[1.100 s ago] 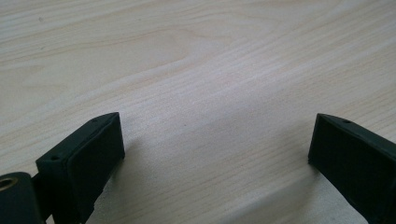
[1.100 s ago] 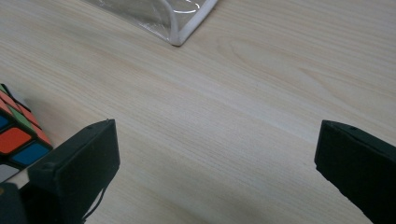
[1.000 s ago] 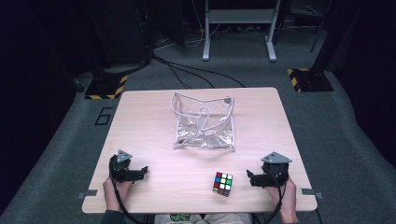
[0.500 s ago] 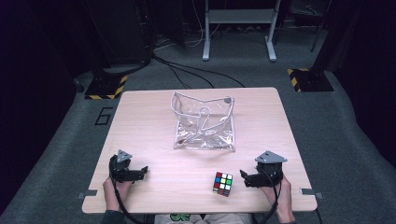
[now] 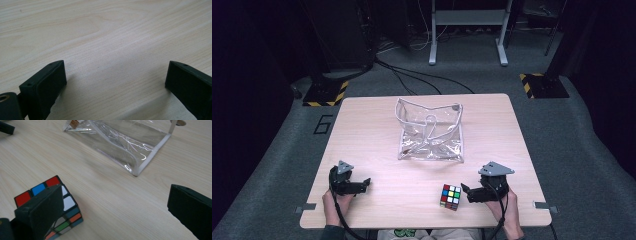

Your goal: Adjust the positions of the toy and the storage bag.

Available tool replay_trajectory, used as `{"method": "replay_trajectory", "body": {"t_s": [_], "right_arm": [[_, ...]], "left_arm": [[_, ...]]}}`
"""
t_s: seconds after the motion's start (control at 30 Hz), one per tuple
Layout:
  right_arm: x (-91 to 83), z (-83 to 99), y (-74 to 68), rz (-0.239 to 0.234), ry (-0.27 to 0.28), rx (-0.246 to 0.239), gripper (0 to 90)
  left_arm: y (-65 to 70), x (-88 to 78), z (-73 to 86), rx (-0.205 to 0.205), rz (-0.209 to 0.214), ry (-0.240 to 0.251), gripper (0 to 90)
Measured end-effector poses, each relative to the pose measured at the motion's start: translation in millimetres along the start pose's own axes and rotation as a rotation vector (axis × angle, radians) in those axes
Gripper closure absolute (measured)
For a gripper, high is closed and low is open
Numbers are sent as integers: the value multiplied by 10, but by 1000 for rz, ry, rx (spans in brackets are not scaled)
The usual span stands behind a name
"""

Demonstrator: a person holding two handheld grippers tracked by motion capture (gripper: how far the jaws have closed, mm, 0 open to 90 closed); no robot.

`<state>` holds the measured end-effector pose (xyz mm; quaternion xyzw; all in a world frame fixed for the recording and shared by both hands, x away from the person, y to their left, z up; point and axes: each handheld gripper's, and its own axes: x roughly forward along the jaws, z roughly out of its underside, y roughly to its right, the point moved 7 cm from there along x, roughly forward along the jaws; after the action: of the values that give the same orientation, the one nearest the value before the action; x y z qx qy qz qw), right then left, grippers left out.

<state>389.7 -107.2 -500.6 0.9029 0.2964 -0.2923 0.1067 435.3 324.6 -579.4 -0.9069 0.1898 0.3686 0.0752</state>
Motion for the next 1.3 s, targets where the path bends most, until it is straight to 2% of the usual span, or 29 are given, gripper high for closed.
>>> {"method": "replay_trajectory", "body": {"t_s": [0.33, 0.83, 1.3], "right_arm": [[16, -87, -218, -58, 4, -42, 0], [144, -64, -517, -172, -26, -93, 0], [316, 45, -649, -211, -90, -120, 14]], "left_arm": [[0, 0, 0, 0, 0, 0, 32], [2, 2, -2, -4, -1, 4, 32], [3, 3, -3, -5, -1, 5, 32]]}}
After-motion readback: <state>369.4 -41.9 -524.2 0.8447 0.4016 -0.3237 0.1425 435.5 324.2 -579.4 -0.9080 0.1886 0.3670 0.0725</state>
